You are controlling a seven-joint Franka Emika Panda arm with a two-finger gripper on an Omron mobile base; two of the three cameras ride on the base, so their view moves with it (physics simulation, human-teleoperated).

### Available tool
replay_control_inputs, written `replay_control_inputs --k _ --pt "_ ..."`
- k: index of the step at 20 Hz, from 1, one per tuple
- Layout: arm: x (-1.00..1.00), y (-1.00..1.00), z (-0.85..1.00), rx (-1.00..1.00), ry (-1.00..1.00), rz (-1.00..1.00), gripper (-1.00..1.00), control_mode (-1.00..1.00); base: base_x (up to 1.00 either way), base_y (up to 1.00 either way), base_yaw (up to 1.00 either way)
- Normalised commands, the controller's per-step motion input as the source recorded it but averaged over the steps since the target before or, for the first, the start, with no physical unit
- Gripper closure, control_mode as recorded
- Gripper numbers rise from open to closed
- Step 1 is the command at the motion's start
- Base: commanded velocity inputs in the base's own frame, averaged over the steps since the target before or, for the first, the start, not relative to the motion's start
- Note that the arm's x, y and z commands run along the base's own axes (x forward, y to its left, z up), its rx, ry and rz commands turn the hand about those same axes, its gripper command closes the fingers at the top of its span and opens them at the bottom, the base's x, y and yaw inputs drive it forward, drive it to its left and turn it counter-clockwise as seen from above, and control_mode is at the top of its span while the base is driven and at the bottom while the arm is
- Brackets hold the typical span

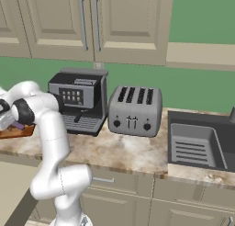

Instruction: Open the drawer on the left and place the cutting tools on the cutting board.

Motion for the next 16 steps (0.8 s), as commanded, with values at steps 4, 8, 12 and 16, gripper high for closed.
replay_control_inputs --k 4,8,12,16 --pt "-0.21 -0.12 0.43 0.06 0.00 0.00 -1.00 -1.00 0.00 0.00 0.00" --pt "-0.21 -0.19 0.43 0.09 0.00 0.00 -1.00 -1.00 0.00 0.00 0.00" --pt "-0.34 -0.27 0.26 0.11 0.00 0.00 -1.00 -1.00 0.00 0.00 0.00" --pt "-0.43 -0.36 0.14 0.10 -0.06 0.00 -1.00 -1.00 0.00 0.00 0.00"
